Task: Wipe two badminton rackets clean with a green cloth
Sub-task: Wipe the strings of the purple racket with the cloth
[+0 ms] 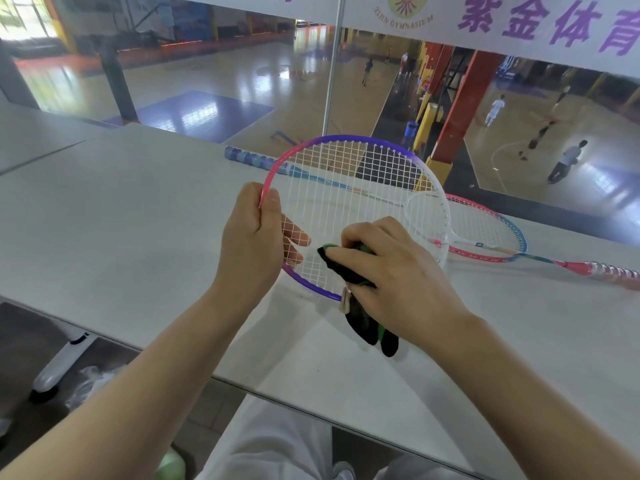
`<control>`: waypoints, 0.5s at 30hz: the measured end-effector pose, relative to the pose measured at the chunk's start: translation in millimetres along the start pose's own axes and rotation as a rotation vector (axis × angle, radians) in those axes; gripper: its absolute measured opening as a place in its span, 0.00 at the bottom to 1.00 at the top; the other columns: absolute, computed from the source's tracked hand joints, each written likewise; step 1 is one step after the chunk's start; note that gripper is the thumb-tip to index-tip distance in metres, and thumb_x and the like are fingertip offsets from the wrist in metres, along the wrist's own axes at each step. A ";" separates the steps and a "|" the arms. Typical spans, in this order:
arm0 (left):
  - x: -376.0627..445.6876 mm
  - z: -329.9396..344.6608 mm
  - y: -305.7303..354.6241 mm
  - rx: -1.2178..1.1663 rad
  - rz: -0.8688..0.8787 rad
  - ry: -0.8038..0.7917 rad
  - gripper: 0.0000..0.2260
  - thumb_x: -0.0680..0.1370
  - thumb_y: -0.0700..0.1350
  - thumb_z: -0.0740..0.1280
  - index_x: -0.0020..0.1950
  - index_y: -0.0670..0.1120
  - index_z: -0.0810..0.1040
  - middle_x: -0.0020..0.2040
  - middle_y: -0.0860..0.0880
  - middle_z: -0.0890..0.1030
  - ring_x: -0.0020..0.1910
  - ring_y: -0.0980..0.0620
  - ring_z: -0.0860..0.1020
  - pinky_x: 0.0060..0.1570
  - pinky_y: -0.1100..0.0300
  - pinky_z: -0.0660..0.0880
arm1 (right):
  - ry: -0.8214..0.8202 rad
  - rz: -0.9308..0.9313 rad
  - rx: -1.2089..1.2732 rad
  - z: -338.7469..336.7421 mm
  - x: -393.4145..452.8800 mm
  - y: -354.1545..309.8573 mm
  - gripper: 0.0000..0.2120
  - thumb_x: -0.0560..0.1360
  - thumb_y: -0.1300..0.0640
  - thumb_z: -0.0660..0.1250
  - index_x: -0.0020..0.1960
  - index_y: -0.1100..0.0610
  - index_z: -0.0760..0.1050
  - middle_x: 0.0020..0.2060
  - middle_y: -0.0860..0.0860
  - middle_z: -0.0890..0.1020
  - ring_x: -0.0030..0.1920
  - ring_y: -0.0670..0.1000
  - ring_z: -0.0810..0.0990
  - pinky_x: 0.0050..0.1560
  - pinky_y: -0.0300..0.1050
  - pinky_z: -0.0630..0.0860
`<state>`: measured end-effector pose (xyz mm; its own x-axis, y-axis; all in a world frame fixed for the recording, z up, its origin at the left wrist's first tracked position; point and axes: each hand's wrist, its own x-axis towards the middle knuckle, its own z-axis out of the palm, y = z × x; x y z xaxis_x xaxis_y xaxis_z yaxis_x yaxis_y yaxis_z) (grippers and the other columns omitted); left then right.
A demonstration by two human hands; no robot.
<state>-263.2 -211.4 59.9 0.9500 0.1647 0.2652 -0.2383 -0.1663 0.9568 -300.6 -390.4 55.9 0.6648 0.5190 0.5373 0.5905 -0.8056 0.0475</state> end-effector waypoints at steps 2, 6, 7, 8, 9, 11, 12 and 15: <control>-0.7 0.2 1.3 -0.001 0.003 0.000 0.10 0.85 0.47 0.52 0.45 0.51 0.67 0.32 0.49 0.78 0.31 0.52 0.82 0.27 0.64 0.76 | -0.003 -0.028 -0.026 -0.5 -0.7 3.1 0.16 0.69 0.62 0.76 0.56 0.56 0.82 0.51 0.50 0.80 0.49 0.54 0.73 0.42 0.46 0.76; -0.8 0.1 2.9 0.019 0.007 -0.002 0.10 0.85 0.47 0.52 0.45 0.52 0.66 0.36 0.45 0.79 0.32 0.52 0.82 0.27 0.64 0.76 | 0.052 0.039 -0.023 2.3 -0.6 -5.7 0.15 0.68 0.63 0.76 0.54 0.56 0.82 0.49 0.50 0.80 0.46 0.56 0.76 0.41 0.49 0.78; -0.7 -0.1 3.1 0.022 0.010 -0.002 0.10 0.85 0.47 0.52 0.45 0.52 0.66 0.36 0.45 0.79 0.32 0.52 0.82 0.27 0.64 0.77 | 0.064 0.073 -0.023 3.5 -0.4 -9.8 0.14 0.68 0.63 0.76 0.53 0.56 0.82 0.48 0.50 0.80 0.46 0.56 0.76 0.41 0.50 0.78; -0.6 -0.3 3.3 0.025 0.014 -0.002 0.10 0.85 0.47 0.52 0.45 0.52 0.66 0.36 0.45 0.79 0.33 0.52 0.82 0.27 0.64 0.77 | 0.069 0.104 -0.029 4.6 -0.2 -13.9 0.14 0.68 0.63 0.76 0.53 0.57 0.82 0.47 0.51 0.80 0.45 0.56 0.76 0.41 0.50 0.78; -0.4 -0.4 3.5 0.028 0.020 -0.003 0.10 0.85 0.47 0.52 0.45 0.52 0.66 0.36 0.46 0.79 0.33 0.52 0.82 0.27 0.64 0.77 | 0.072 0.130 -0.037 5.5 0.1 -17.3 0.13 0.68 0.62 0.76 0.53 0.57 0.82 0.47 0.51 0.79 0.45 0.56 0.76 0.40 0.49 0.78; -0.3 -0.2 3.5 0.033 0.026 -0.002 0.10 0.85 0.47 0.53 0.44 0.52 0.66 0.36 0.46 0.79 0.33 0.52 0.83 0.28 0.64 0.77 | 0.076 0.168 -0.039 6.3 0.9 -21.9 0.12 0.70 0.61 0.74 0.52 0.58 0.81 0.47 0.51 0.79 0.45 0.55 0.75 0.40 0.49 0.78; -0.4 -0.1 3.4 0.036 0.027 0.003 0.10 0.85 0.47 0.53 0.44 0.52 0.66 0.36 0.46 0.79 0.33 0.52 0.83 0.28 0.64 0.78 | 0.074 0.182 -0.035 6.2 1.6 -23.9 0.11 0.70 0.60 0.74 0.52 0.58 0.80 0.46 0.51 0.79 0.45 0.55 0.75 0.41 0.48 0.78; -0.4 0.6 3.8 0.030 0.037 0.009 0.10 0.85 0.47 0.53 0.44 0.52 0.66 0.37 0.45 0.79 0.33 0.52 0.82 0.28 0.64 0.78 | 0.053 0.227 -0.019 5.4 5.7 -29.6 0.07 0.71 0.60 0.71 0.49 0.58 0.79 0.45 0.50 0.78 0.44 0.53 0.74 0.41 0.47 0.76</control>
<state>-264.4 -212.7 63.4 0.9388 0.1670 0.3013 -0.2667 -0.2014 0.9425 -311.8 -362.1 53.1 0.7548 0.3083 0.5790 0.4193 -0.9056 -0.0644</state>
